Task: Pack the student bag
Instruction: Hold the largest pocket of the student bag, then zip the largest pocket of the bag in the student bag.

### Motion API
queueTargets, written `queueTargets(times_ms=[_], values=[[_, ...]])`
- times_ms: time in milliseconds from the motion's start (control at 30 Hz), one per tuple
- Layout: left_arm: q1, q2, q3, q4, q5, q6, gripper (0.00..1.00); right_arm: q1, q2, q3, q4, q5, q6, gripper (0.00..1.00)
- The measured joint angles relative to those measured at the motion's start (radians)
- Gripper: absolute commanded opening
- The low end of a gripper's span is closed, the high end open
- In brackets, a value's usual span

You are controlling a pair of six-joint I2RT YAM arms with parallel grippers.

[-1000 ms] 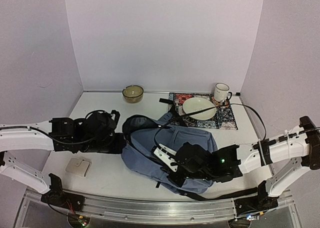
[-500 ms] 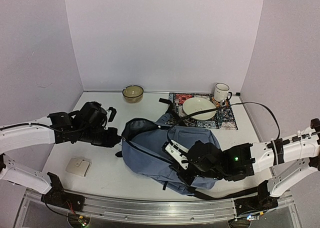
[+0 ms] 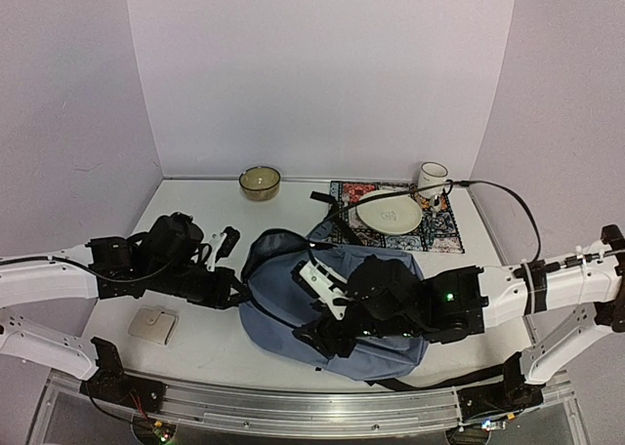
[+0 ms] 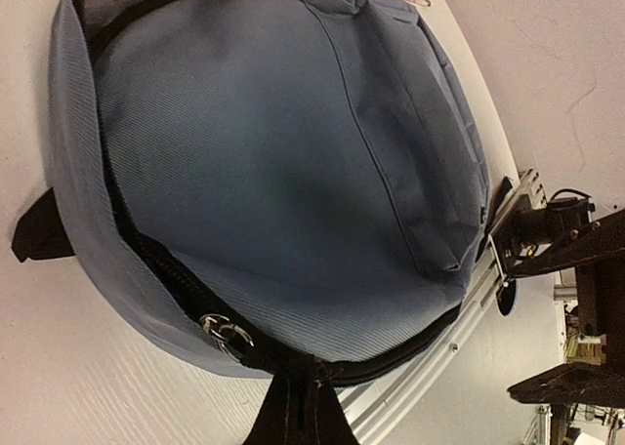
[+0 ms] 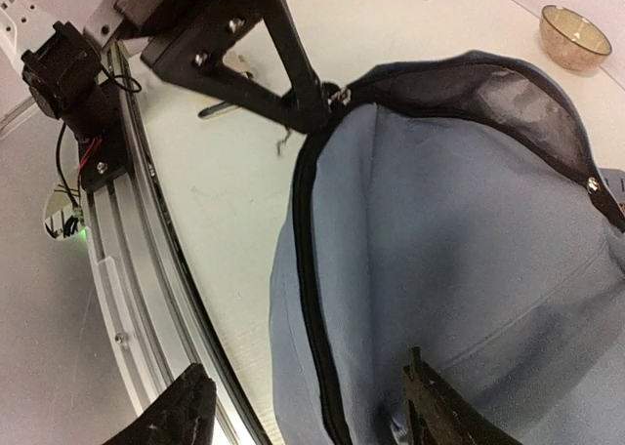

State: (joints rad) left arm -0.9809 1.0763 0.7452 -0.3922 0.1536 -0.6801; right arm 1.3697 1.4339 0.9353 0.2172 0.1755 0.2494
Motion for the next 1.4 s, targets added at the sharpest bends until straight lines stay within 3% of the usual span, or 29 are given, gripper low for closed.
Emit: queueTargets(times_ms=[367,433,600,700,933,1400], values=[[-0.045,0.0,0.0,0.02,0.026,-0.026,0.0,0.0,0.259,0.18,0.046,0.01,0.021,0.6],[-0.049,-0.004,0.0,0.021,0.033,-0.027,0.0,0.0,0.291,0.206,0.049,0.013,0.017,0.52],[-0.054,-0.027,0.001,0.019,0.027,-0.023,0.0,-0.001,0.347,0.247,0.051,0.019,0.007,0.11],[-0.054,-0.029,0.011,-0.016,-0.021,-0.009,0.0,-0.002,0.348,0.247,0.044,0.012,-0.002,0.0],[-0.018,0.057,0.094,-0.11,-0.11,0.064,0.0,-0.006,0.282,0.17,0.076,-0.016,-0.009,0.0],[0.171,0.238,0.21,-0.15,0.016,0.26,0.0,-0.025,0.071,-0.033,0.117,-0.031,-0.047,0.0]])
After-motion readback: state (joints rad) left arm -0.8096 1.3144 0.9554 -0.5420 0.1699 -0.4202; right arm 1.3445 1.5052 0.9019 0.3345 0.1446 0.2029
